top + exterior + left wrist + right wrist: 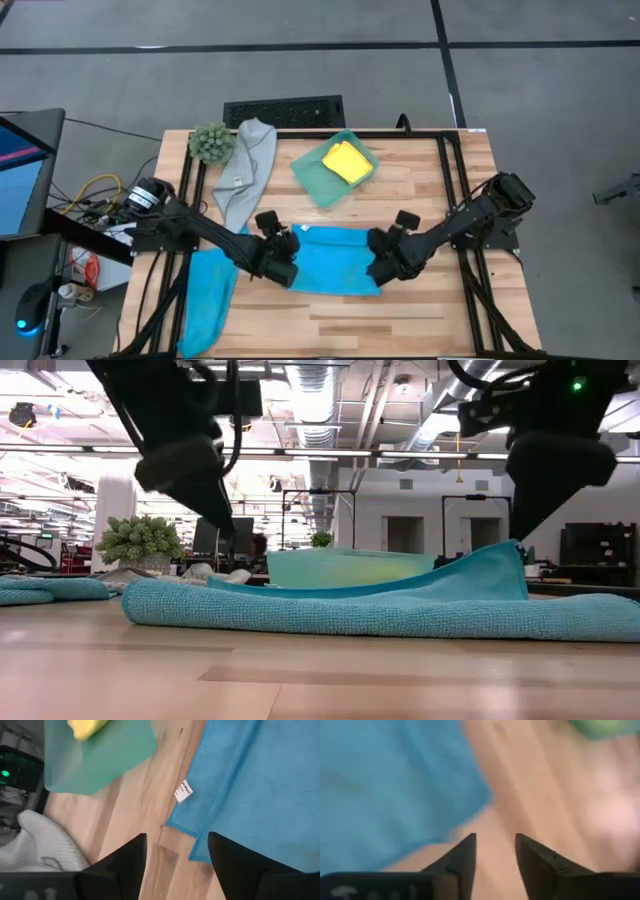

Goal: Fold microfiber towels
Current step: Fold the right blue microfiber towel

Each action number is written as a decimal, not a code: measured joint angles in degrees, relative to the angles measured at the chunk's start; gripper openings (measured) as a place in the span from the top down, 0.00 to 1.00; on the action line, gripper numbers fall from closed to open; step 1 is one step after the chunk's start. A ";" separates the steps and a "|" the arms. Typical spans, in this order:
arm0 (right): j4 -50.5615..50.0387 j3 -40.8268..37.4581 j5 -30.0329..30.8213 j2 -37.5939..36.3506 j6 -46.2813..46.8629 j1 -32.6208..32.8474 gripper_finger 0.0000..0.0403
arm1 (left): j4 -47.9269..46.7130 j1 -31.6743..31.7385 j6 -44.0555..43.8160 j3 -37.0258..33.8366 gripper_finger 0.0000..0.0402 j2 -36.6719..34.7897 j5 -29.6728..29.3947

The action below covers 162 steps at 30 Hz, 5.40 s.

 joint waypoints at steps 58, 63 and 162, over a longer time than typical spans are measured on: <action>48.29 -13.60 17.57 13.10 -1.87 25.49 0.51 | 38.19 -19.57 7.76 -9.90 0.54 12.13 -3.26; 47.78 -13.57 16.13 13.16 -2.00 25.41 0.58 | 36.99 -18.39 5.15 -9.75 0.58 11.98 -1.57; 25.81 -17.64 24.24 -12.55 -0.29 5.74 0.59 | 44.77 1.08 22.09 -9.55 0.62 -3.88 -5.55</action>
